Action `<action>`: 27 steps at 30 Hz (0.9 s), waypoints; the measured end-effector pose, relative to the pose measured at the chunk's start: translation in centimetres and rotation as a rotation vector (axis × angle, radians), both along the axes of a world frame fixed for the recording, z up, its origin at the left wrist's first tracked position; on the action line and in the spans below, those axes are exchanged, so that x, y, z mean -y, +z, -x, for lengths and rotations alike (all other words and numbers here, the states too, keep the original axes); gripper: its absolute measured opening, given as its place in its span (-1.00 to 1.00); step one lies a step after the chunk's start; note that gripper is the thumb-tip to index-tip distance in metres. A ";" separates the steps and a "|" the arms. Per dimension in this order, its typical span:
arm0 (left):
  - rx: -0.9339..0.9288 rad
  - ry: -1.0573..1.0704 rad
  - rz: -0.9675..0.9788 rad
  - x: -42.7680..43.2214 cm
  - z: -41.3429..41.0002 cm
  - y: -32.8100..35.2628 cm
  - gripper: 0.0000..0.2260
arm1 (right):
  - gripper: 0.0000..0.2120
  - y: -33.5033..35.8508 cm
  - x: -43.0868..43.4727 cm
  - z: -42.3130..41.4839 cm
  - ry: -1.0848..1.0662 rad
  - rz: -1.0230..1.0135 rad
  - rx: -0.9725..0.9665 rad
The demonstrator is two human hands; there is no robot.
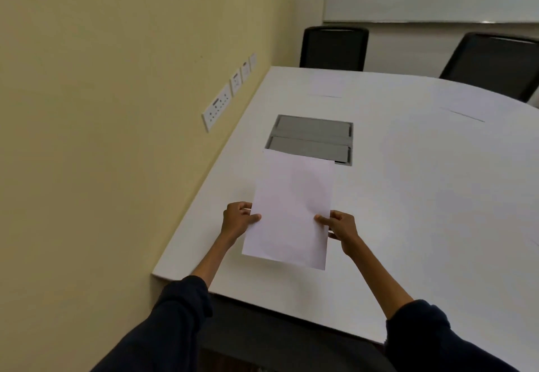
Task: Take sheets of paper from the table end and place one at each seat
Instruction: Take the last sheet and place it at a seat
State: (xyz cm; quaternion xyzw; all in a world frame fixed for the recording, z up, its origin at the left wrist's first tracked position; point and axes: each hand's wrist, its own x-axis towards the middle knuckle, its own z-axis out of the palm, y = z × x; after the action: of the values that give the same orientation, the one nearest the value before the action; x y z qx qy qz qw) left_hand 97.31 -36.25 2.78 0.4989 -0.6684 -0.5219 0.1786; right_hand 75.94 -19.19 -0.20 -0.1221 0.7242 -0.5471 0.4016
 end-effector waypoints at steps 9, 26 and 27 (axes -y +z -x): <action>0.223 -0.192 -0.020 3.7 3.6 -6.8 -0.58 | -0.58 -5.2 1.4 0.5 -0.036 -0.295 -0.179; 0.360 -0.308 -0.084 5.1 2.2 -16.6 -0.52 | -0.60 -13.4 2.5 -1.9 0.084 -0.610 -0.360; 0.368 -0.322 -0.056 5.0 2.3 -16.7 -0.51 | -0.49 -13.5 2.6 -1.9 0.080 -0.610 -0.379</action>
State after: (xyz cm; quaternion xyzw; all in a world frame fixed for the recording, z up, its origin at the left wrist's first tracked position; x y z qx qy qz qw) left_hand 95.05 -41.29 -13.96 0.4772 -0.7460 -0.4623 -0.0456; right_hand 77.84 -21.74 -13.66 -0.1240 0.9105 -0.2572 0.2992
